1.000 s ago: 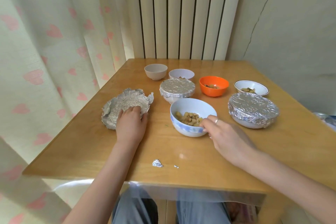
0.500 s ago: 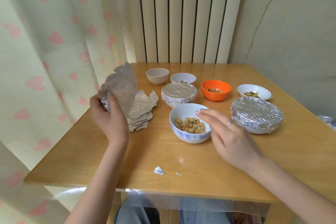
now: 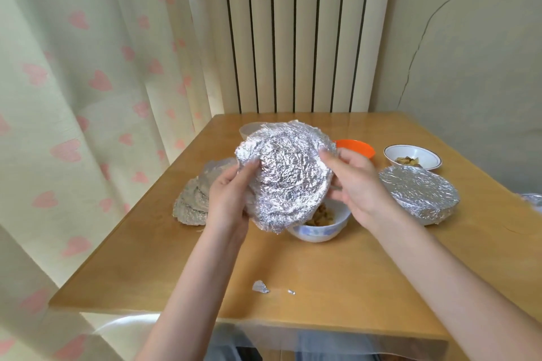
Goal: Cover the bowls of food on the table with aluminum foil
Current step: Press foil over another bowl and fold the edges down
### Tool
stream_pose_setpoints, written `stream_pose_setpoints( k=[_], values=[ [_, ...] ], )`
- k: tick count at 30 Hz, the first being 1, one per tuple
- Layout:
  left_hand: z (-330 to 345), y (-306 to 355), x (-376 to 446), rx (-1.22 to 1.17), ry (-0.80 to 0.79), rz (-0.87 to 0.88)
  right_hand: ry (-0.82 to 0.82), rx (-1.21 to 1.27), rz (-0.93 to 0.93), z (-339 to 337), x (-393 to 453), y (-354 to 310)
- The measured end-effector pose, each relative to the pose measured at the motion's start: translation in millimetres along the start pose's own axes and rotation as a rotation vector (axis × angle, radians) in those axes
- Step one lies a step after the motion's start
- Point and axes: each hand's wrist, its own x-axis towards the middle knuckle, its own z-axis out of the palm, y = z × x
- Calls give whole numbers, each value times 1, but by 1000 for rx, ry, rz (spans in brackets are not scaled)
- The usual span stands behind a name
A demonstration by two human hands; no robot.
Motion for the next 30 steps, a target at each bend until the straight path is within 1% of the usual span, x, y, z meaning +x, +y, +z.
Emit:
stream_pose_setpoints(
  k=[2,4,6,7,8,9,11,12,13,14,15,16,18,19,20,22,23,25,26,27,28,29,30],
  values=[
    [1,2,-2,127,-43,-32,112,-148,-119,-8,5,6],
    [5,3,-4,248,-13,-52,189,-304,-275,-13,4,8],
    [13,0,-7,317,45,26,229,-387,-345,-14,3,9],
    [15,-4,-6,363,82,113,251,-407,-363,-14,3,8],
    [16,-8,-5,417,122,208,269,-386,-333,-13,3,8],
    [16,-12,-4,468,157,295,253,-310,-276,-14,5,9],
    [14,-19,-1,538,196,398,189,-173,-127,-19,8,14],
    [14,-22,-2,562,201,426,185,-176,-112,-21,7,16],
    [14,-23,-3,574,195,432,210,-209,-152,-22,6,16],
    [15,-24,-5,558,175,404,262,-271,-224,-22,4,17],
    [16,-24,-6,492,141,321,322,-328,-315,-22,3,16],
    [16,-22,-7,388,85,190,354,-369,-402,-24,1,14],
    [19,-13,-8,240,-41,-93,318,-438,-546,-26,1,12],
    [19,-10,-7,253,-79,-135,278,-479,-584,-27,1,10],
    [20,-9,-6,290,-86,-105,260,-520,-602,-28,1,10],
    [22,-12,-3,372,-6,83,271,-543,-617,-26,-2,7],
    [22,-15,-2,402,43,190,288,-480,-582,-25,-3,6],
    [22,-20,-2,476,127,382,280,-301,-411,-23,-6,2],
    [22,-21,-4,512,160,445,254,-265,-328,-24,-7,2],
    [24,-20,-7,539,177,487,237,-291,-305,-24,-10,3],
    [26,-19,-9,563,183,508,242,-354,-352,-23,-12,6],
    [28,-19,-11,575,175,510,274,-427,-438,-24,-13,9],
    [30,-19,-11,561,154,472,319,-491,-527,-26,-14,11]
  ],
)
